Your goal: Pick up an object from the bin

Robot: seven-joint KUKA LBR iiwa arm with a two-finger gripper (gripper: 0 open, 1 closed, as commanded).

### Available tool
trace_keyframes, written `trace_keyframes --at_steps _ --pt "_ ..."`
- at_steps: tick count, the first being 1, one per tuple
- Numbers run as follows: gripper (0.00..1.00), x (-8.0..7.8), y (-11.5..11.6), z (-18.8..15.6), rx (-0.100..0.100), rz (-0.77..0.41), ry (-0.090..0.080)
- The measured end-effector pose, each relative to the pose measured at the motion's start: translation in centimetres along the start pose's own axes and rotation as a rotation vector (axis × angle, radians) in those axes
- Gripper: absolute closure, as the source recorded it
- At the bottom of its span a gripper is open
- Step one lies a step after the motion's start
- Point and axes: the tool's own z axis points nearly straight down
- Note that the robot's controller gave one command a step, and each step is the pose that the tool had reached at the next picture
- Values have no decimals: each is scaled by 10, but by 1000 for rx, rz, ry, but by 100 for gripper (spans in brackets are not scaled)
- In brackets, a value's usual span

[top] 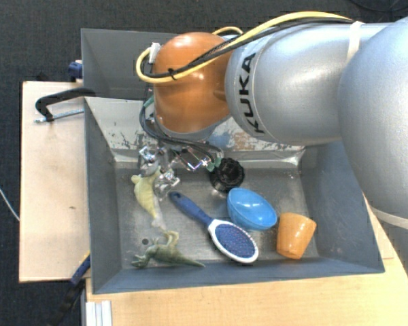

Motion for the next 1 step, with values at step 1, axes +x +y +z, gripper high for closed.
trace_keyframes --at_steps 1 --pt "100 -4 -6 -89 7 0 -16"
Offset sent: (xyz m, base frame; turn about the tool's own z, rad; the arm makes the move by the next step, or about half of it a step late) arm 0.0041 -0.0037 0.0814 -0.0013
